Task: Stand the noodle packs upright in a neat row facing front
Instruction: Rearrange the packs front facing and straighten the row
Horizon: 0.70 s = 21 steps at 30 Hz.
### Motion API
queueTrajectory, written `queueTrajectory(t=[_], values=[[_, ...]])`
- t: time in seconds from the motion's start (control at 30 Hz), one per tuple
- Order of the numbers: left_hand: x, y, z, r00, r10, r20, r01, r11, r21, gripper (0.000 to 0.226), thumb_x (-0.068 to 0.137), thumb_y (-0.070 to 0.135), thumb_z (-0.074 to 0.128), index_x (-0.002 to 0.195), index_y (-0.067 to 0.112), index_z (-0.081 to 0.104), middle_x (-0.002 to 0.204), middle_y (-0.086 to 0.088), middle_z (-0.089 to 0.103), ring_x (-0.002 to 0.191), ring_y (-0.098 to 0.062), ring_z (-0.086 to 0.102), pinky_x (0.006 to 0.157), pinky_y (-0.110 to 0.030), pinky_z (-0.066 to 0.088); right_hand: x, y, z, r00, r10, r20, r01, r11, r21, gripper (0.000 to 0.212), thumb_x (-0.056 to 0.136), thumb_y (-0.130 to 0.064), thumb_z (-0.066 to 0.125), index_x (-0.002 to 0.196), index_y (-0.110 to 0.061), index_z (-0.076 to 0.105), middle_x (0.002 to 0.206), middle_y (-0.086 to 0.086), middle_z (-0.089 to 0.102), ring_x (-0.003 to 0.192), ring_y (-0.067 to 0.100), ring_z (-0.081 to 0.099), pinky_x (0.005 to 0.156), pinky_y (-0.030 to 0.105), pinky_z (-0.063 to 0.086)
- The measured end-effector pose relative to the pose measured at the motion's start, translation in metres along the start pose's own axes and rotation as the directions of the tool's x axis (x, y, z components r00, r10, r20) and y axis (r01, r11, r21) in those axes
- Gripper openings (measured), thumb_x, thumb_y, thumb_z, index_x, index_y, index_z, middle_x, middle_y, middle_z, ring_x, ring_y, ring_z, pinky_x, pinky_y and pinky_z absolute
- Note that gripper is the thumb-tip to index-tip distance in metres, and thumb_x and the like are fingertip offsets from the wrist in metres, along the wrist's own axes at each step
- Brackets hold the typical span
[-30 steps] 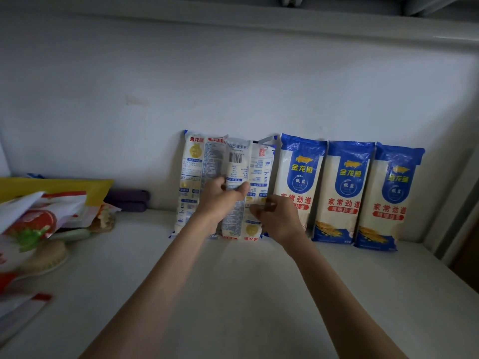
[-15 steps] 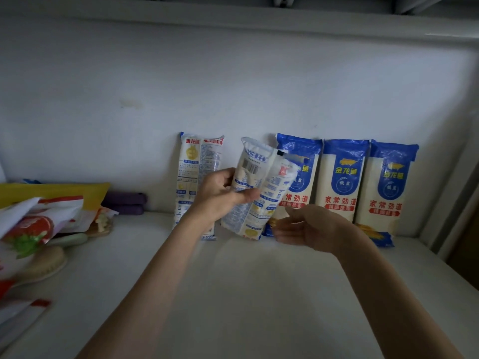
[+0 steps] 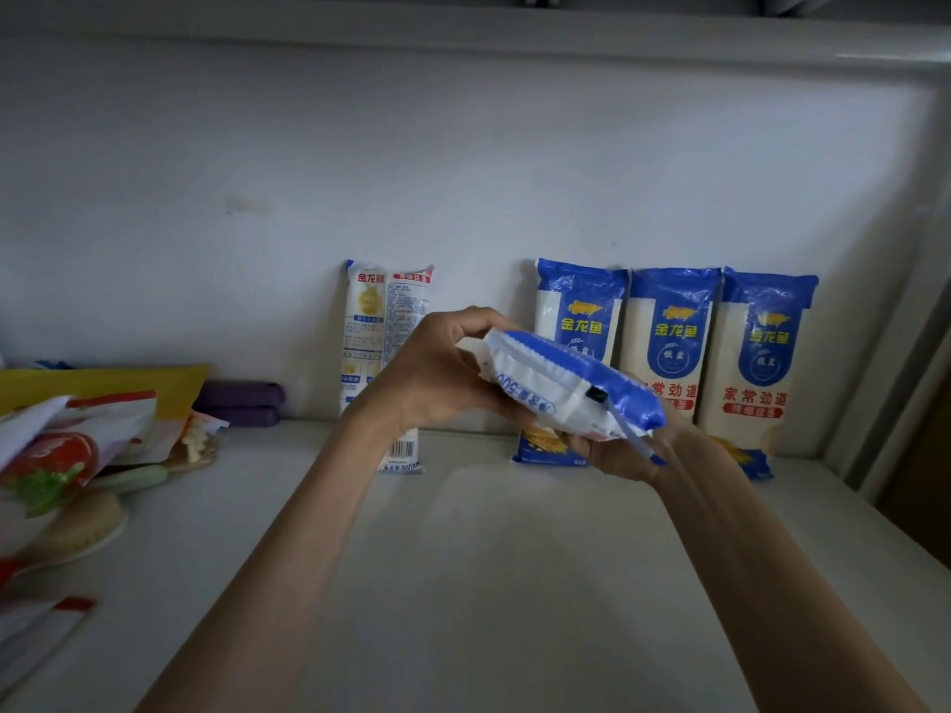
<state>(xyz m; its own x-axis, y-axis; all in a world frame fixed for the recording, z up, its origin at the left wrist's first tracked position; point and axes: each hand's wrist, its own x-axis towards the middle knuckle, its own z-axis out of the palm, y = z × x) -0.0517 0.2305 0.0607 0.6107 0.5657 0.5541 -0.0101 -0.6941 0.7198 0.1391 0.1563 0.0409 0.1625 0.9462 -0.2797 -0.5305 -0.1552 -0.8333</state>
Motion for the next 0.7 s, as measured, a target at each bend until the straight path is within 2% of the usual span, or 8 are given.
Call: queueTrajectory(t=[0.13,0.2,0.27,0.33,0.4,0.47,0.53,0.7], values=[[0.002,-0.02,-0.002,0.991,-0.136,-0.009,0.136,0.984,0.114,0.066,0.069,0.003,0.08,0.122,0.035,0.056,0.119,0.004,0.052,0.11,-0.009,0.053,0.077,-0.01,0.046,0.0,-0.012,-0.001,0.995,-0.084,0.056,0.092,0.985,-0.148,0.028,0.078,-0.013,0.066,0.103,-0.002,0.059,0.087,0.011,0.07,0.075,0.022,0.069,0.071,0.033,0.056],[0.0,-0.021,0.0,0.963,-0.266,-0.042,0.269,0.961,0.059,0.072,0.073,-0.002,0.078,0.133,0.028,0.051,0.123,0.004,0.054,0.11,-0.009,0.057,0.078,-0.02,0.053,-0.001,-0.017,-0.003,0.984,-0.174,0.043,0.179,0.965,-0.189,0.031,0.078,-0.014,0.069,0.106,-0.004,0.061,0.094,0.011,0.074,0.083,0.025,0.072,0.07,0.036,0.057],[-0.001,-0.019,0.001,0.928,-0.369,-0.051,0.357,0.92,-0.162,0.05,0.084,-0.002,0.068,0.129,0.017,0.056,0.117,-0.002,0.064,0.099,-0.012,0.066,0.073,-0.026,0.056,-0.003,-0.018,-0.005,0.966,-0.251,0.061,0.258,0.937,-0.234,0.041,0.076,-0.013,0.071,0.113,-0.003,0.061,0.101,0.013,0.075,0.089,0.028,0.074,0.071,0.038,0.058],[0.001,-0.014,0.003,0.895,-0.446,0.015,0.422,0.835,-0.353,0.021,0.095,0.017,0.058,0.114,0.011,0.064,0.102,-0.005,0.072,0.091,-0.019,0.068,0.071,-0.031,0.054,-0.007,-0.019,-0.002,0.944,-0.317,0.092,0.33,0.897,-0.295,0.037,0.082,-0.014,0.069,0.115,-0.001,0.06,0.103,0.012,0.075,0.092,0.028,0.074,0.075,0.04,0.058],[0.003,-0.01,0.006,0.874,-0.478,0.091,0.463,0.76,-0.456,0.034,0.095,0.042,0.052,0.096,0.01,0.066,0.086,-0.004,0.071,0.078,-0.019,0.067,0.067,-0.033,0.051,-0.009,-0.02,0.002,0.926,-0.36,0.111,0.375,0.844,-0.385,0.034,0.085,-0.017,0.067,0.113,0.0,0.06,0.103,0.011,0.075,0.092,0.026,0.074,0.078,0.04,0.057],[0.007,-0.005,0.009,0.877,-0.469,0.104,0.46,0.755,-0.467,0.048,0.087,0.059,0.052,0.09,0.013,0.066,0.082,-0.003,0.072,0.074,-0.018,0.068,0.068,-0.032,0.052,-0.013,-0.021,0.007,0.91,-0.39,0.138,0.408,0.795,-0.449,0.035,0.085,-0.019,0.068,0.113,0.0,0.059,0.104,0.011,0.075,0.092,0.024,0.074,0.076,0.038,0.058],[0.009,0.0,0.013,0.892,-0.45,0.048,0.428,0.805,-0.411,0.055,0.076,0.064,0.058,0.093,0.013,0.07,0.089,-0.004,0.075,0.084,-0.023,0.072,0.076,-0.036,0.055,-0.016,-0.022,0.01,0.901,-0.403,0.158,0.428,0.772,-0.471,0.043,0.083,-0.021,0.07,0.117,0.001,0.057,0.104,0.01,0.075,0.092,0.024,0.074,0.074,0.036,0.058],[0.011,0.009,0.011,0.907,-0.387,-0.167,0.312,0.884,-0.349,0.044,0.08,0.041,0.074,0.098,0.001,0.072,0.092,-0.005,0.078,0.085,-0.022,0.075,0.079,-0.036,0.058,-0.026,-0.025,0.015,0.848,-0.491,0.201,0.513,0.66,-0.55,0.029,0.083,-0.019,0.072,0.106,-0.002,0.066,0.097,0.008,0.077,0.087,0.022,0.075,0.067,0.029,0.059]])
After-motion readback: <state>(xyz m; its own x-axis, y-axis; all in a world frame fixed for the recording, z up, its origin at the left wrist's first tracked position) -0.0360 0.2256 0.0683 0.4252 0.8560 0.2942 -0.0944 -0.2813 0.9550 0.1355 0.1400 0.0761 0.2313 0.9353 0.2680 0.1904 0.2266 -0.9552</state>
